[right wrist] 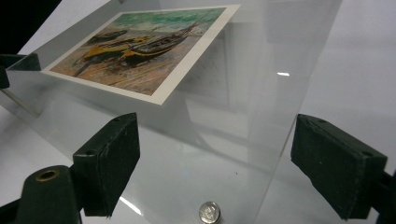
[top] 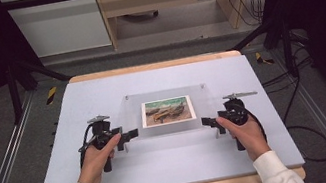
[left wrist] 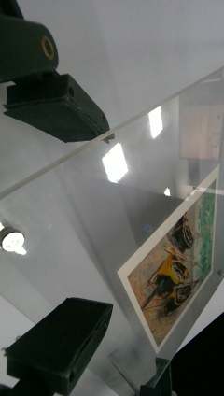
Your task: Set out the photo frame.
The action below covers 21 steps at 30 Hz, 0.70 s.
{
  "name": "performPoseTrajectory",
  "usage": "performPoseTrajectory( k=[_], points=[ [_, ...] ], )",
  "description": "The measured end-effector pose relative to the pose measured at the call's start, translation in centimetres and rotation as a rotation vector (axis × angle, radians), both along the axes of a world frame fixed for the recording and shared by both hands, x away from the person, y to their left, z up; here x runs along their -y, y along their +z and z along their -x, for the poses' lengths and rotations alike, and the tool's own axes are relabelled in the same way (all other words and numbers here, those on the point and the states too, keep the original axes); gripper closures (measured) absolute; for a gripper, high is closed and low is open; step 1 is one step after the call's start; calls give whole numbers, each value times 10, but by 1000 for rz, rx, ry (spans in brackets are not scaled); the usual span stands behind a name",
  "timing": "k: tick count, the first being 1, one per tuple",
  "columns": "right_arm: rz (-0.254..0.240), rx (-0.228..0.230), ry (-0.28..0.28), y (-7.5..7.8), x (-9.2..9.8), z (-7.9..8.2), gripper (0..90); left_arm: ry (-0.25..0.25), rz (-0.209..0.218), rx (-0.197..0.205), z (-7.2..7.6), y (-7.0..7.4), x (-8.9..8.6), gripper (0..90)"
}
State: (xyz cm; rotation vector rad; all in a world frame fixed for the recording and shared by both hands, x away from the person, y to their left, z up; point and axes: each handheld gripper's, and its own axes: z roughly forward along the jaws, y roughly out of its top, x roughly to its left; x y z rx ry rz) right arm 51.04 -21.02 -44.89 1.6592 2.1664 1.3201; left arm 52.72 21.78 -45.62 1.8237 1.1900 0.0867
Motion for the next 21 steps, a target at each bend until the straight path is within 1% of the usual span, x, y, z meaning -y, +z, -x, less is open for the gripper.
performPoseTrajectory(
  k=[5, 10, 14, 17, 21],
  points=[
    [-24, -21, -1, -1, 1, -1, 161, -2, -1, -4, -1, 0, 0, 134],
    [-51, -29, -7, -4, -1, -2, 161, 2, -2, 0, -2, 0, 0, 134],
    [-52, -28, -14, -4, -1, -3, 164, 0, -2, 0, -2, 0, 0, 141],
    [-39, -24, -20, -4, -2, -2, 172, 2, -8, 2, -2, 0, -1, 147],
    [-38, -18, -12, -4, -1, -1, 179, 19, -2, -4, -2, 1, -2, 190]
  ],
)
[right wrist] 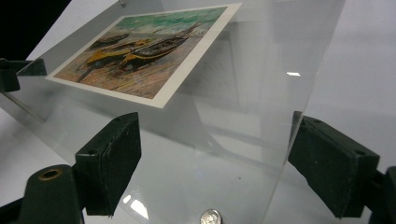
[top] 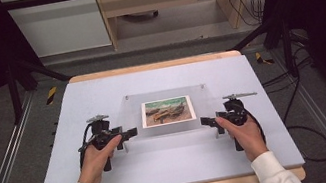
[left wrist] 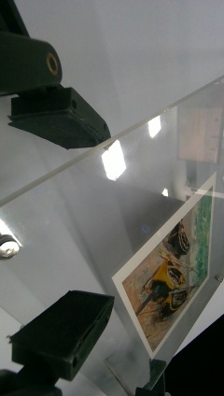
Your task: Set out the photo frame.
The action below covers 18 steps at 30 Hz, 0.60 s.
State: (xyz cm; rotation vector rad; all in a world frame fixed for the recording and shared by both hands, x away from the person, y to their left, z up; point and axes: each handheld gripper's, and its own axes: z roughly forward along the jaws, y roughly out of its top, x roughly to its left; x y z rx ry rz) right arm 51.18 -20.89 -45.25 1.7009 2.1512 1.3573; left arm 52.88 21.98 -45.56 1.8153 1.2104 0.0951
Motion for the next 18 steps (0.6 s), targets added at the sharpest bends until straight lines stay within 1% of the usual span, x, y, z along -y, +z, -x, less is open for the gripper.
performPoseTrajectory(
  k=[3, 6, 7, 9, 12, 13, 14, 18],
  points=[
    [3, 11, 6, 0, 0, 1, 179, 1, -9, 5, 1, 1, 0, 193],
    [3, 32, 12, -1, 1, 3, 179, -1, -22, 20, 4, 2, 1, 193],
    [8, 45, 17, -1, 0, 4, 179, -1, -26, 25, 5, 3, 1, 195],
    [17, 48, 14, 1, -1, 6, 179, 0, -32, 37, 7, 4, 0, 206],
    [34, 68, 18, 2, -1, 10, 179, 6, -36, 58, 11, 5, 0, 225],
    [39, 78, 20, 2, -2, 11, 180, 6, -36, 58, 11, 5, 0, 227],
    [44, 84, 18, 3, -2, 13, 180, 3, -46, 72, 14, 6, 0, 228],
    [64, 113, 22, 4, -4, 18, 180, 11, -57, 95, 20, 8, 1, 243]
  ],
)
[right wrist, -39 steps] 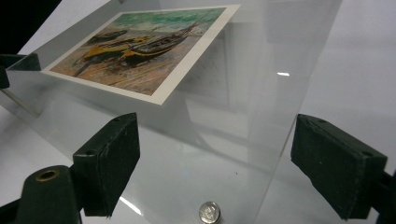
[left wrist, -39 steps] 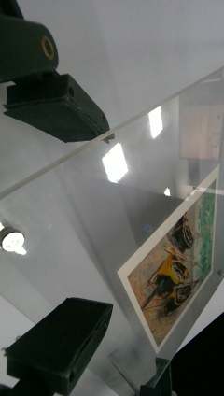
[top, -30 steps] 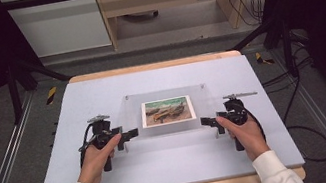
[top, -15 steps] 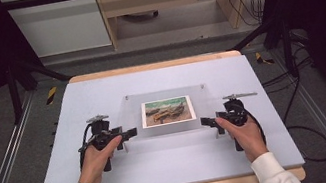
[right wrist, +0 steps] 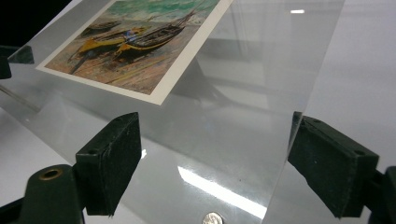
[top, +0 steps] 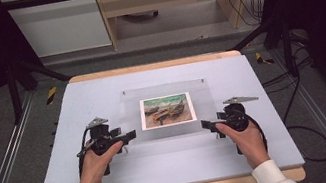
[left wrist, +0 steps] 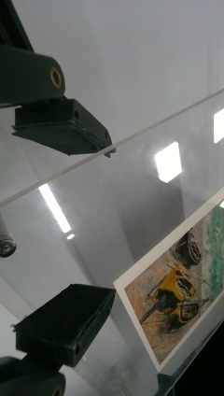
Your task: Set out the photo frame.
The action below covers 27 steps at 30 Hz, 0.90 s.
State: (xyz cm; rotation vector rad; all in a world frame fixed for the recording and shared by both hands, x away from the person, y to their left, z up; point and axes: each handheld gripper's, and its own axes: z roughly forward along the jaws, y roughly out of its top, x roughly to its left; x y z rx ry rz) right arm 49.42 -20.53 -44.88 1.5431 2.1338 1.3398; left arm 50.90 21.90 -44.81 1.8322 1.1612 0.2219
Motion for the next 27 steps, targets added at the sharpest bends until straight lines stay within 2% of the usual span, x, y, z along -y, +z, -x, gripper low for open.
performPoseTrajectory(
  k=[8, 14, 16, 21, 25, 27],
  points=[
    [22, 45, 1, 1, -1, 9, 191, 2, -23, 29, 9, 2, 0, 262],
    [24, 70, -3, 1, 0, 14, 216, 9, -25, 48, 14, 2, 1, 269],
    [26, 88, -1, 0, 0, 16, 219, 13, -10, 61, 17, 1, 1, 276],
    [37, 104, 0, 0, -1, 20, 220, 14, -21, 74, 21, 2, 1, 291],
    [45, 114, 1, 1, 0, 23, 235, 16, -8, 89, 24, 0, -1, 306],
    [49, 118, 3, 1, 0, 25, 238, 15, -15, 95, 26, 1, 0, 311]
  ],
)
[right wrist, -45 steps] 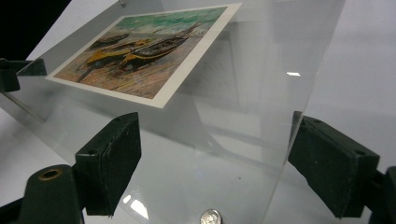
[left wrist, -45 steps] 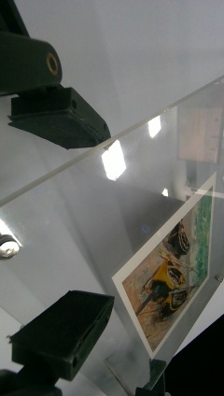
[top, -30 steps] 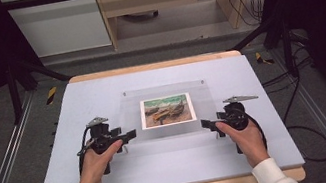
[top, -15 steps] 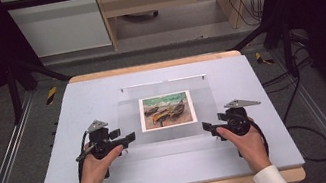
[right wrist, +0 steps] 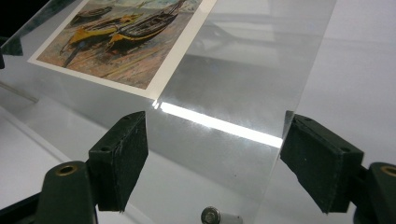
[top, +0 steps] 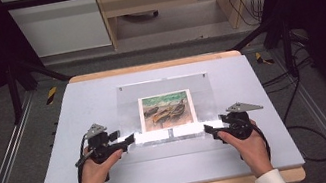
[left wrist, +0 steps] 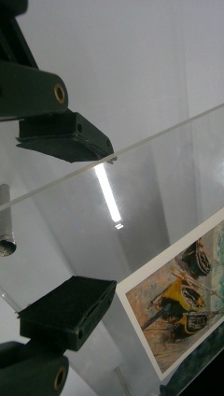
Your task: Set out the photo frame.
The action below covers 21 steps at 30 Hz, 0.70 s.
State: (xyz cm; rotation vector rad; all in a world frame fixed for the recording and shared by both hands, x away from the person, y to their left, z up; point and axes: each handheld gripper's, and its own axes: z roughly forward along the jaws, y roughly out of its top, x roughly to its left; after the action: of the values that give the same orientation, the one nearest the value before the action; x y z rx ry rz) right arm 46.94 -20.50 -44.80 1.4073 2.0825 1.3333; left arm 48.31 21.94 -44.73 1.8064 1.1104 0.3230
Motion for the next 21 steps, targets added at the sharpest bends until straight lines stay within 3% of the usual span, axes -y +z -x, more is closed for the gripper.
performPoseTrajectory(
  k=[7, 21],
  points=[
    [15, 17, -2, 1, -1, 4, 248, 11, 28, 12, 6, -2, -3, 354],
    [36, 39, -10, 1, -2, 12, 265, 17, 11, 36, 14, -1, -2, 371]
  ],
)
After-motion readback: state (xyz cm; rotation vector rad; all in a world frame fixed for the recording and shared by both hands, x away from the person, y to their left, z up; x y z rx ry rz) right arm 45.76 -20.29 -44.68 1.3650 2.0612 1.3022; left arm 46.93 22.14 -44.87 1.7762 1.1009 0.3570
